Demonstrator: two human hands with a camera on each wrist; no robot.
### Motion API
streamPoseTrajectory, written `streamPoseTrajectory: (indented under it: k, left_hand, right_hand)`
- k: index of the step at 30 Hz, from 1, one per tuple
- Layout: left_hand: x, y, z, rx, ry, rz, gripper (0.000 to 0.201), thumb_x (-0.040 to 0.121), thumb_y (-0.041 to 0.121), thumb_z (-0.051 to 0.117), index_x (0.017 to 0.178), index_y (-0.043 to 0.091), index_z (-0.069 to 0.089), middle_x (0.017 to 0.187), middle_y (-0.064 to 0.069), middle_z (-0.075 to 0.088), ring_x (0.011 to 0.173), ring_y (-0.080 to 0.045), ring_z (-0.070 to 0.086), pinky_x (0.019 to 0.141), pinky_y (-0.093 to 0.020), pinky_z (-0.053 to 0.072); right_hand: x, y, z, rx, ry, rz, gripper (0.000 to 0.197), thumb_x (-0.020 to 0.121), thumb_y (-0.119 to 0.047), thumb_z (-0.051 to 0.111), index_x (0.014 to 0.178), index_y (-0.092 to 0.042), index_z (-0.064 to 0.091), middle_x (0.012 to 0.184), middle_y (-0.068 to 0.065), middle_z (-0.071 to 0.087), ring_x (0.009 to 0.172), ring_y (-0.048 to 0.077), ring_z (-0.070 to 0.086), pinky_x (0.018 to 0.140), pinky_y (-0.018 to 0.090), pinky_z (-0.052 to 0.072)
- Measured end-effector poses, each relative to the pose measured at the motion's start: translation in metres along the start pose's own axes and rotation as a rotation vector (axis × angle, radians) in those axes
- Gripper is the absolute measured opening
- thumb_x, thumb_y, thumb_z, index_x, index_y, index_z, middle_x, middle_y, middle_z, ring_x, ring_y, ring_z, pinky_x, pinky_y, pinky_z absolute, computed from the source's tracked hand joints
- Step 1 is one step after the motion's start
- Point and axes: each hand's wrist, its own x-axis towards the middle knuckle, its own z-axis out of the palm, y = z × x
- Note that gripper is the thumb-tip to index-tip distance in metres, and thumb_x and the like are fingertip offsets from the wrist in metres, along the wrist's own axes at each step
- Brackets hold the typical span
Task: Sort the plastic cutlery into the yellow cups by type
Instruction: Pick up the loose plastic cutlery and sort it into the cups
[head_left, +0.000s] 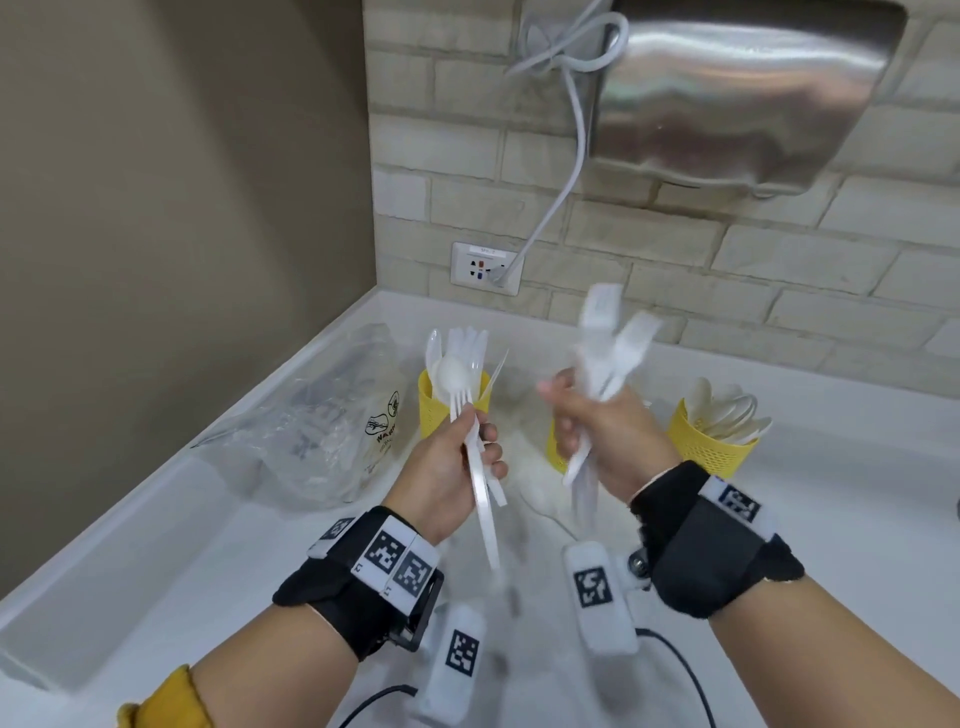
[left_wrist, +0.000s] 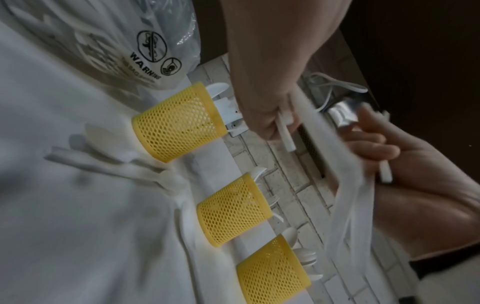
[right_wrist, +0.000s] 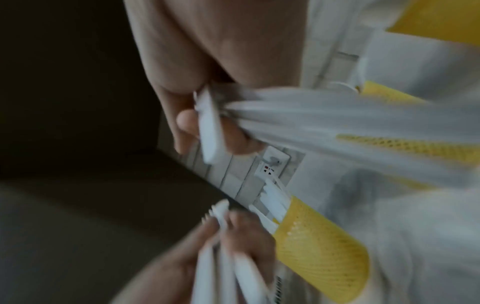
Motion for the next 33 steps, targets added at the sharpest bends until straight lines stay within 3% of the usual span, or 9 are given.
streamPoseTrajectory:
  k: [4, 7, 9, 13, 17, 23, 27, 30, 33]
  left_hand:
    - [-0.003, -0.004, 0.013, 0.128, -0.047, 0.093, 0.021, 0.100, 0.023, 0.036, 0.102, 0.014, 0.055, 0.072, -0.005, 0.063, 0.059, -0.018, 0.065, 0.048, -0.032, 0.052]
    - [-0.001, -0.008, 0.013, 0.252, -0.071, 0.106, 0.033, 0.100, 0.028, 0.035, 0.126, 0.015, 0.050, 0.091, -0.007, 0.069, 0.074, -0.017, 0.068, 0.058, -0.032, 0.054]
    - [0.001, -0.011, 0.012, 0.295, -0.071, 0.105, 0.040, 0.098, 0.036, 0.036, 0.130, 0.015, 0.048, 0.100, -0.006, 0.068, 0.081, -0.015, 0.066, 0.067, -0.027, 0.051]
    - [0.005, -0.017, 0.013, 0.267, -0.010, 0.094, 0.042, 0.091, 0.044, 0.046, 0.112, 0.009, 0.055, 0.079, -0.003, 0.057, 0.065, -0.012, 0.051, 0.057, -0.023, 0.043]
    - [0.007, -0.011, 0.010, 0.132, 0.055, 0.091, 0.020, 0.098, 0.029, 0.042, 0.085, 0.017, 0.052, 0.057, 0.006, 0.036, 0.042, -0.007, 0.033, 0.041, -0.019, 0.031]
    - [0.004, -0.005, 0.007, 0.191, 0.008, 0.109, 0.019, 0.098, 0.026, 0.041, 0.085, 0.018, 0.052, 0.060, 0.006, 0.039, 0.043, -0.007, 0.036, 0.043, -0.018, 0.035]
    - [0.003, -0.001, 0.006, 0.229, 0.011, 0.128, 0.018, 0.098, 0.026, 0.040, 0.086, 0.018, 0.051, 0.063, 0.005, 0.037, 0.048, -0.009, 0.033, 0.046, -0.020, 0.033]
    - [0.003, 0.002, 0.004, 0.271, 0.020, 0.140, 0.017, 0.098, 0.025, 0.039, 0.088, 0.017, 0.050, 0.066, 0.004, 0.037, 0.051, -0.010, 0.033, 0.050, -0.021, 0.032]
    - [0.005, 0.002, 0.003, 0.282, 0.025, 0.136, 0.017, 0.099, 0.024, 0.038, 0.089, 0.017, 0.049, 0.066, 0.004, 0.037, 0.050, -0.009, 0.034, 0.051, -0.021, 0.032]
  right_hand:
    - [-0.015, 0.027, 0.019, -0.427, -0.105, 0.018, 0.020, 0.068, 0.000, 0.075, 0.066, -0.011, 0.059, 0.050, -0.003, 0.054, 0.033, 0.005, 0.038, 0.037, 0.018, 0.031]
    - [-0.012, 0.039, 0.020, -0.519, -0.021, -0.024, 0.024, 0.068, 0.001, 0.066, 0.054, -0.017, 0.056, 0.041, -0.009, 0.049, 0.036, 0.003, 0.042, 0.045, 0.022, 0.036]
    - [-0.009, 0.040, 0.016, -0.534, -0.007, -0.032, 0.029, 0.071, 0.001, 0.061, 0.052, -0.021, 0.058, 0.046, -0.008, 0.055, 0.040, 0.002, 0.048, 0.049, 0.022, 0.039]
    - [-0.009, 0.033, 0.004, -0.493, -0.052, 0.017, 0.025, 0.083, -0.006, 0.058, 0.063, -0.020, 0.060, 0.054, -0.002, 0.057, 0.042, 0.000, 0.049, 0.049, 0.015, 0.038]
    - [0.010, 0.012, -0.022, -0.362, 0.150, -0.067, 0.020, 0.092, -0.013, 0.054, 0.072, -0.010, 0.056, 0.055, 0.002, 0.055, 0.046, 0.003, 0.052, 0.054, 0.013, 0.044]
    - [0.072, -0.018, -0.053, -0.081, 0.437, -0.355, 0.018, 0.087, -0.001, 0.057, 0.076, -0.012, 0.049, 0.065, 0.004, 0.051, 0.049, 0.003, 0.056, 0.062, 0.017, 0.050]
    - [0.091, 0.009, -0.058, -0.082, 0.450, -0.220, 0.018, 0.074, 0.002, 0.071, 0.078, -0.009, 0.057, 0.073, 0.002, 0.058, 0.068, 0.019, 0.061, 0.079, 0.035, 0.050]
    - [0.099, 0.023, -0.061, -0.039, 0.462, -0.131, 0.065, 0.068, -0.003, 0.078, 0.124, -0.005, 0.047, 0.106, 0.006, 0.059, 0.091, 0.020, 0.060, 0.085, 0.029, 0.049]
    - [0.106, 0.033, -0.062, -0.154, 0.445, -0.143, 0.056, 0.065, -0.004, 0.073, 0.112, -0.018, 0.045, 0.097, 0.011, 0.053, 0.078, 0.023, 0.054, 0.070, 0.027, 0.049]
